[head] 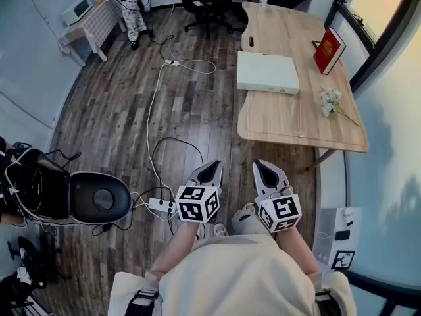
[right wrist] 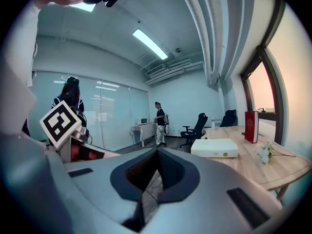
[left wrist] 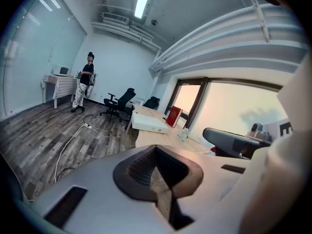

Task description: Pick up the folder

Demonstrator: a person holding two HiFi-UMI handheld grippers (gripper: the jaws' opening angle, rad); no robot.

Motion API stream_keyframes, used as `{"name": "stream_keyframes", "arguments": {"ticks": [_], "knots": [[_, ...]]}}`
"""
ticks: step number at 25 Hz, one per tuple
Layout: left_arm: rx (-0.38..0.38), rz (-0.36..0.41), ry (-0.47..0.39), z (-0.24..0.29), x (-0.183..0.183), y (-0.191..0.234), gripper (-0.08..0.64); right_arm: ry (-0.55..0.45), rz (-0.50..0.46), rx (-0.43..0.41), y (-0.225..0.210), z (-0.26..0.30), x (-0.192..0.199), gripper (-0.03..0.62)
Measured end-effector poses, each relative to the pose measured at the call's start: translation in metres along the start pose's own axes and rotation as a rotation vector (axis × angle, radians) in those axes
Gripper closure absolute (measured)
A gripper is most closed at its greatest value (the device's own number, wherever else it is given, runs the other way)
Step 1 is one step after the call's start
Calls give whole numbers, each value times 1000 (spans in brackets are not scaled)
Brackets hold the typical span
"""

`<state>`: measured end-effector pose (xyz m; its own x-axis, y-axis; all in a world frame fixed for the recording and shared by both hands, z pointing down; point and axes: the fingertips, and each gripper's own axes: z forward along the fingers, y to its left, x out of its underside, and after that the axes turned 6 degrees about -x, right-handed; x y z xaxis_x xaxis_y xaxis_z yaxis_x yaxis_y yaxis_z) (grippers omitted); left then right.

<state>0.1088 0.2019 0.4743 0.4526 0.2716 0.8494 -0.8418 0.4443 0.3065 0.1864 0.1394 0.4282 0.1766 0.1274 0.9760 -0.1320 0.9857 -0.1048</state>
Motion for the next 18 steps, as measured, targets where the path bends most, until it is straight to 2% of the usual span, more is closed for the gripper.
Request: {"name": "stream_keyframes", "arguments": {"ticks": [4, 9, 18], "knots": [[-10, 22, -20, -20, 14, -11, 540, -8, -6, -14, 14, -20, 9, 574], [-27, 1, -46, -38, 16, -18, 540, -17, -26, -44, 30, -36, 6, 574], [-19, -17, -63, -58, 21, -26, 540, -26, -30, -42, 42, -52, 5, 574]]}}
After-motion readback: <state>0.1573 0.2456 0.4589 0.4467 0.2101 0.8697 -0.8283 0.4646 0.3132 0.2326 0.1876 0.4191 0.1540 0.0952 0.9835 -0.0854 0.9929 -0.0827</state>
